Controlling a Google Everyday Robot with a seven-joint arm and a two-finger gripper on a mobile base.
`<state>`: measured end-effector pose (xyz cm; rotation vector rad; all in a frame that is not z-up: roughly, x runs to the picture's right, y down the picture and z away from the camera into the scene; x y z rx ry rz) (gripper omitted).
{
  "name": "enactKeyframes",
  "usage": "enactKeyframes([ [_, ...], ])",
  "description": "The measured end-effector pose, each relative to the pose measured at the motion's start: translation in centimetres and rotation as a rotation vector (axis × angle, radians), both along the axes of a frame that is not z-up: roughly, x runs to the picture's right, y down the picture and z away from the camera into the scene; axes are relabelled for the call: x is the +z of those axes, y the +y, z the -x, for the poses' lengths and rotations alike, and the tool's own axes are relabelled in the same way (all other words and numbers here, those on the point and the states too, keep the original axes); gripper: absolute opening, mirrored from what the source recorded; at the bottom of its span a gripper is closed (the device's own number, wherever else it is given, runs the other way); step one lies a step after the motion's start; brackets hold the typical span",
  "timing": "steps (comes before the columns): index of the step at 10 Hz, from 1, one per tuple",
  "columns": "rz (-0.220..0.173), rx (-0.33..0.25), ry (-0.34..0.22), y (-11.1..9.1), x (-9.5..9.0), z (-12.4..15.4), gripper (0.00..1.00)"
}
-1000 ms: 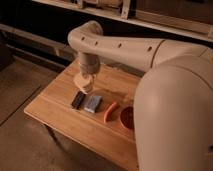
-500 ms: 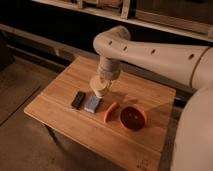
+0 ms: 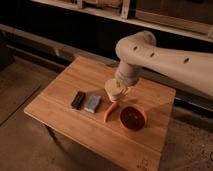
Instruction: Place the ceramic cup in the ceramic bowl
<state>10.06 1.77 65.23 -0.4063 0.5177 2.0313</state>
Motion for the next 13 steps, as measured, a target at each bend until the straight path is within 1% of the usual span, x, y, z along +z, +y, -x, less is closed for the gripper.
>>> enactKeyframes([
  [2, -0.004, 0.036, 0.013, 1.1, -1.0, -1.5, 0.00],
  [3, -0.015, 0.082, 0.011, 1.9, -1.8, -2.5, 0.00],
  [4, -0.022, 0.109, 0.002, 2.3, -2.2, -3.0, 0.00],
  [6, -0.032, 0.177, -0.019, 4.3, -3.0, -4.4, 0.00],
  [7, -0.032, 0.197, -0.024, 5.2, -3.2, -5.0, 0.00],
  [8, -0.023, 0.219, -0.027, 6.5, -3.3, -5.7, 0.00],
  [10, 0.010, 0.246, -0.024, 9.2, -3.2, -7.0, 0.00],
  [12, 0.042, 0.254, -0.025, 11.0, -2.5, -7.5, 0.00],
  [13, 0.056, 0.249, -0.025, 11.4, -2.1, -7.7, 0.00],
])
